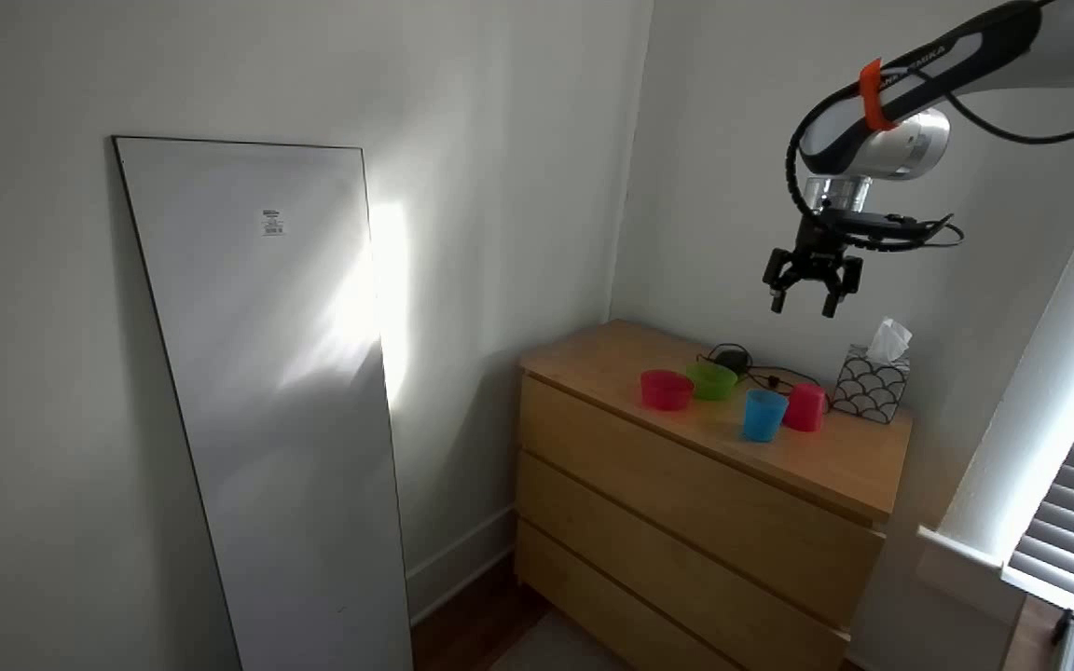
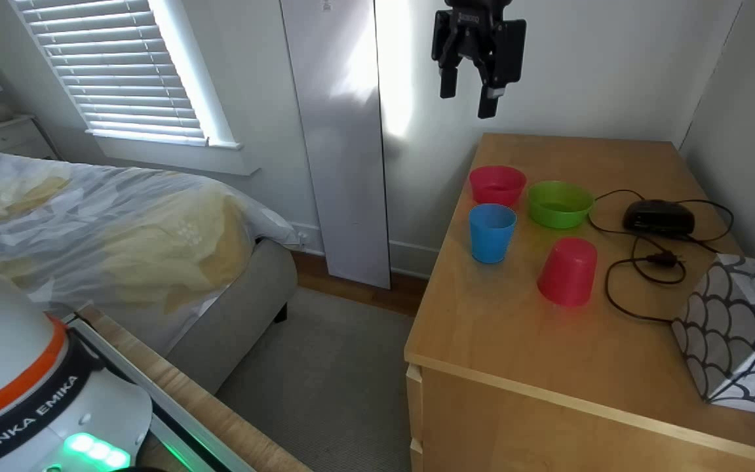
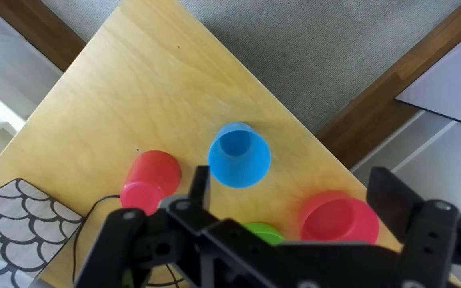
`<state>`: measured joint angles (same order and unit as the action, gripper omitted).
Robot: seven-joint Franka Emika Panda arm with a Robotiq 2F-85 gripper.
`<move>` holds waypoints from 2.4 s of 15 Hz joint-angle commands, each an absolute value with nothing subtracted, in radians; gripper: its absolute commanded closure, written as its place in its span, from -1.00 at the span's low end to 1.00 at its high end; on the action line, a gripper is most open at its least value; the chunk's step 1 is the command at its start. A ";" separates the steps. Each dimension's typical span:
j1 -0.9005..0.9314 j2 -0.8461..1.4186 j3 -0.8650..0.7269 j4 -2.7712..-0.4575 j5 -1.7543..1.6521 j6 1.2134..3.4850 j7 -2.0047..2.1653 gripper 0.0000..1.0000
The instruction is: Put the pink cup in the green bowl
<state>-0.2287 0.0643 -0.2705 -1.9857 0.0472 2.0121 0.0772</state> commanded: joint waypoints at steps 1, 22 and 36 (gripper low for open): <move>-0.258 0.186 -0.279 -1.905 0.045 2.010 0.115 -1.00; -0.409 0.593 -0.319 -1.646 0.123 2.070 0.294 -1.00; -0.454 0.687 -0.300 -1.593 0.220 2.139 0.294 -1.00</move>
